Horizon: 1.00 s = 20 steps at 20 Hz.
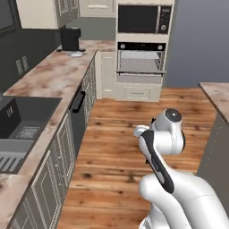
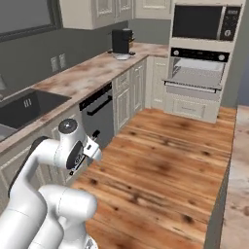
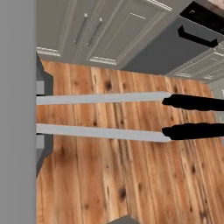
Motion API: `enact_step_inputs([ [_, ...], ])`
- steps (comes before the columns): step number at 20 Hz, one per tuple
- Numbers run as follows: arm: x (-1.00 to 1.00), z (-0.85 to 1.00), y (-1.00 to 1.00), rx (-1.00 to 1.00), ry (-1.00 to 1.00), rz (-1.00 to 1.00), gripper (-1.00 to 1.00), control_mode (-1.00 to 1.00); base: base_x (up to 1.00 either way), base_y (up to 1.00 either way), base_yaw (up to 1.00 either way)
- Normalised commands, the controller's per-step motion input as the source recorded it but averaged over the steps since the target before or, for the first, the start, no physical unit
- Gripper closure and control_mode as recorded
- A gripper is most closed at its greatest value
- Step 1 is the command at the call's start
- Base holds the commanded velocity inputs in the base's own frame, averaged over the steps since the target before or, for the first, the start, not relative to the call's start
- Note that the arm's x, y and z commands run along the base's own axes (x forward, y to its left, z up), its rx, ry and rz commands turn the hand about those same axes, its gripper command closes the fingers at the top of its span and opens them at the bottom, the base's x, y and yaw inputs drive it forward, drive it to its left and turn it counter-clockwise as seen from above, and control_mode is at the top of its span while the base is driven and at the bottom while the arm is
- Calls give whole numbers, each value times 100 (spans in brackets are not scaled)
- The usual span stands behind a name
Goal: Pick up the tongs from the counter and place them near the plate next to the oven.
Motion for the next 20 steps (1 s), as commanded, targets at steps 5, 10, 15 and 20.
enact_step_inputs([
  [5, 0, 0, 0, 0, 0, 0, 100, 100, 100, 0, 26],
  [10, 0, 0, 0, 0, 0, 0, 100, 100, 100, 0, 28],
  [15, 0, 0, 0, 0, 0, 0, 100, 100, 100, -1, 29],
  [20, 0, 0, 0, 0, 0, 0, 100, 100, 100, -7, 27],
])
